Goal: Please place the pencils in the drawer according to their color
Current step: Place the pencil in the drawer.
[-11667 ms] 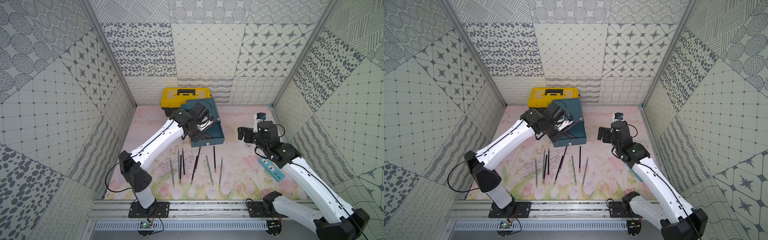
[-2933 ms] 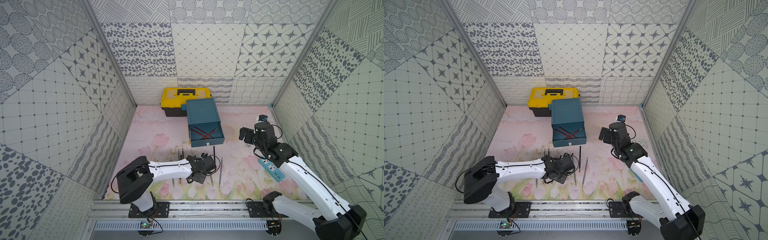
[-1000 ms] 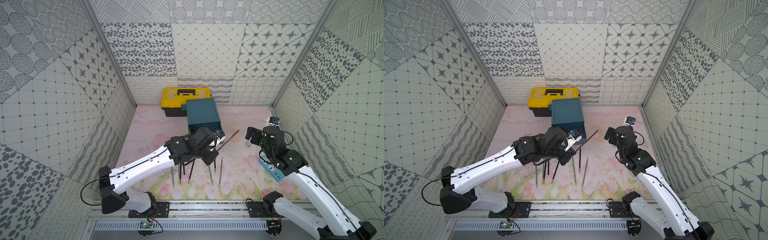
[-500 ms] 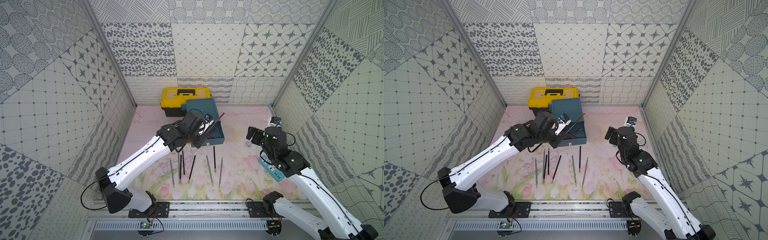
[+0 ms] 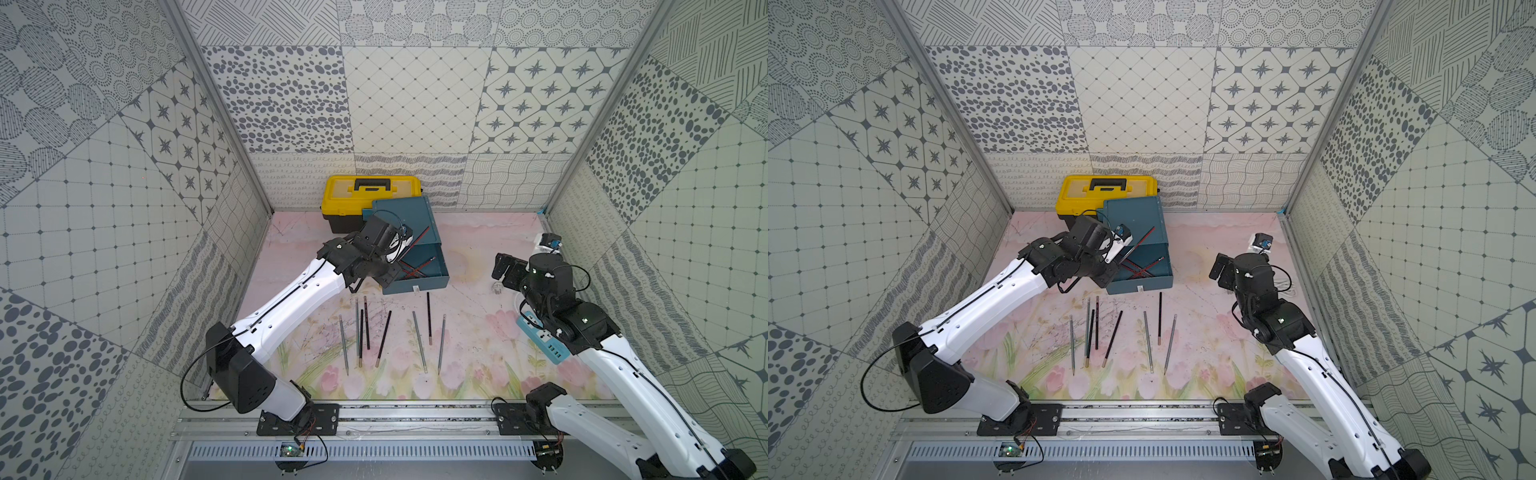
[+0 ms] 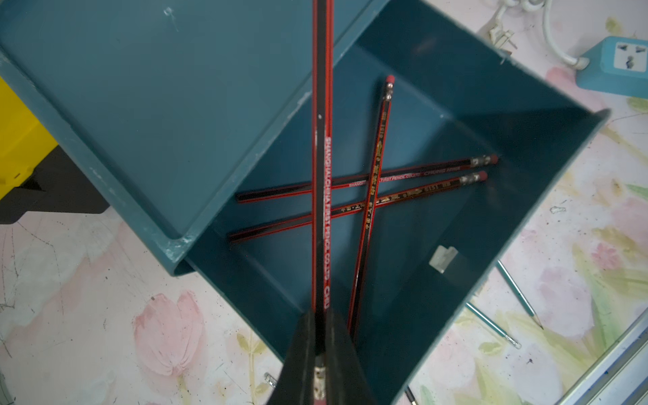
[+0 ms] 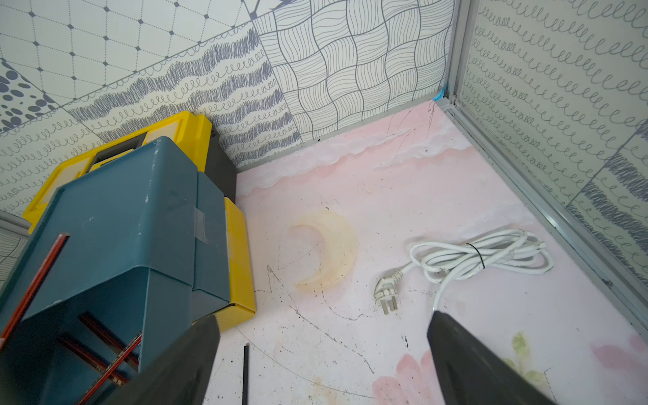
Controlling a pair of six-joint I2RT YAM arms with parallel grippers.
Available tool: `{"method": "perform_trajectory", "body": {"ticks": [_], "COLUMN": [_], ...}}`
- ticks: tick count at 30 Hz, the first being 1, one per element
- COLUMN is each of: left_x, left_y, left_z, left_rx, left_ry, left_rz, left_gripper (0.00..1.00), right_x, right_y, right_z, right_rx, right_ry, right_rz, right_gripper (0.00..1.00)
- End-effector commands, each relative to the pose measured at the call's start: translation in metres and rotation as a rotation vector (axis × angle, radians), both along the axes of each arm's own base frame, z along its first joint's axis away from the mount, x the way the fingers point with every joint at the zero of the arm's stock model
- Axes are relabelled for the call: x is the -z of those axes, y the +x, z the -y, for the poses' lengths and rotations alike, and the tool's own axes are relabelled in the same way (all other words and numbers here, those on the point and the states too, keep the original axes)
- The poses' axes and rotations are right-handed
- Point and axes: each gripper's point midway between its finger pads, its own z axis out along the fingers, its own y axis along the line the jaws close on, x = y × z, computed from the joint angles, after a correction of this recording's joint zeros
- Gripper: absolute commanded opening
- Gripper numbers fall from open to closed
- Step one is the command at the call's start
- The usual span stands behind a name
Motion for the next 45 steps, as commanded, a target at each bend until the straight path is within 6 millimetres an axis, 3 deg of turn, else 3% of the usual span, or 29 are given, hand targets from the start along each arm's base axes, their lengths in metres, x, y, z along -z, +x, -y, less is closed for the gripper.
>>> {"method": "perform_trajectory", "body": {"ticks": [1,15,21,33,41,45], "left_x": [0.012,0.021,0.016,0.002,-0.026,-0.042], "left_y": [-0.004,-0.009,-0.009,-0.006,-0.003,-0.004], "left_z": [0.001,0.008,0.01,0.006,-0.007,-0.029], "left_rx": [0.032,0.076,0.085,0.061,-0.075,-0.234], "left_ry": [0.013,0.008,-0.009,-0.031,-0.114,-0.177], "left_rz": [-0.042,-0.077,-0.061,-0.006,0.075,0.132], "left_gripper": [0.0,0.0,0.13,0.27,0.44,0.69], "right_x": [-0.008,-0.004,-0.003,0.001,0.008,0.016], "right_y": [0.005,0.007,0.008,0.012,0.012,0.009], "right_z": [-0.002,-0.003,-0.004,-0.015,-0.034,-0.048], "right_rx": [-0.003,-0.003,-0.006,-0.057,-0.177,-0.265], "right_ry": [0.016,0.018,0.018,0.019,0.009,0.018], "right_rz": [0.037,0.029,0.027,0.005,-0.023,-0.05], "right_gripper": [0.99,0.99,0.99,0.99,0.99,0.97]}}
